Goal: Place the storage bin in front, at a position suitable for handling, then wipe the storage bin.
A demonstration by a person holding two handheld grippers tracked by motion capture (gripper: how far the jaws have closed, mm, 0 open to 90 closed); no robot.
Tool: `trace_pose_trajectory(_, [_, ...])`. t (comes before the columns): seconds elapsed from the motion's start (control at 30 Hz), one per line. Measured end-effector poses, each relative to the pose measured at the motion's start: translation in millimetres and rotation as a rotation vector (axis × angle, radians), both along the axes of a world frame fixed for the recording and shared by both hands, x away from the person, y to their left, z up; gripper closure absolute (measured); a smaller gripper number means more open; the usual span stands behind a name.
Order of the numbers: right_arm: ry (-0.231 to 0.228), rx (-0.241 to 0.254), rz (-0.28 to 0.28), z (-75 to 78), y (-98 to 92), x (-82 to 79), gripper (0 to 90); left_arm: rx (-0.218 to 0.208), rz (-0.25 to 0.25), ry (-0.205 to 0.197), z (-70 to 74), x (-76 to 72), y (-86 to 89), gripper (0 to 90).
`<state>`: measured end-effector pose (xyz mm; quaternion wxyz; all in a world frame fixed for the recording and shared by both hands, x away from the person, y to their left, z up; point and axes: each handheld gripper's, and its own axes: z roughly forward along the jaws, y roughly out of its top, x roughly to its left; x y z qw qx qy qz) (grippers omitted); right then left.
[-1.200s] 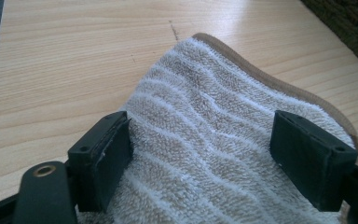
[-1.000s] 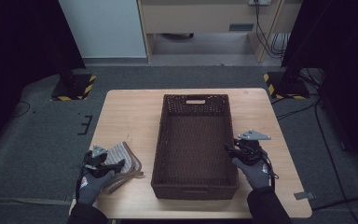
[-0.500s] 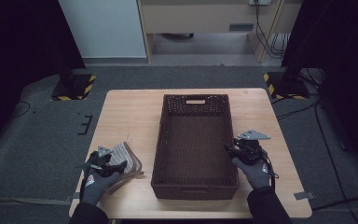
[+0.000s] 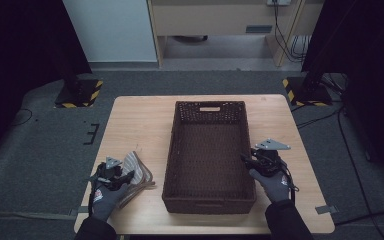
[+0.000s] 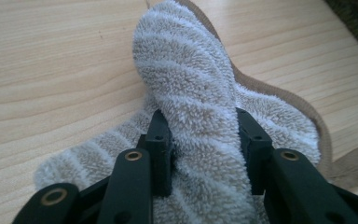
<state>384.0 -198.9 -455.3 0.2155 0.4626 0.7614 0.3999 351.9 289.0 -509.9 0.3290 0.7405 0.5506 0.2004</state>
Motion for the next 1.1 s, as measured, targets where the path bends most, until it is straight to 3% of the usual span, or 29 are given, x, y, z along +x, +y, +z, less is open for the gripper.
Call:
trace_pose_trajectory(0.1, [0.007, 0.009, 0.002, 0.0, -0.6, -0.2, 55.8, -0.017, 0.003, -0.064, 10.4, -4.4, 1.3, 63.2])
trace_pose_trajectory(0.23, [0.008, 0.015, -0.002, -0.5, -0.9, 0.3, 55.2, -0.088, 0.004, -0.135, 24.8, -11.5, 3.3, 63.2])
trace_pose_trajectory(0.4, [0.009, 0.014, 0.001, -0.6, -1.1, 0.5, 55.0, -0.147, -0.004, -0.234, 44.5, -19.4, 0.7, 63.2])
trace_pose_trajectory(0.5, [0.006, 0.012, 0.003, -0.6, -1.2, 0.8, 55.0, -0.159, -0.018, -0.268, 50.9, -23.7, -2.9, 63.1])
trace_pose_trajectory(0.73, [0.003, 0.021, 0.001, 0.6, -1.2, -1.0, 54.9, -0.172, -0.039, -0.306, 60.4, -24.7, -10.9, 62.8])
trace_pose_trajectory(1.1, [-0.010, 0.033, -0.027, 3.0, 0.0, 3.8, 53.6, -0.173, -0.043, -0.337, 73.4, -0.5, -16.4, 62.5])
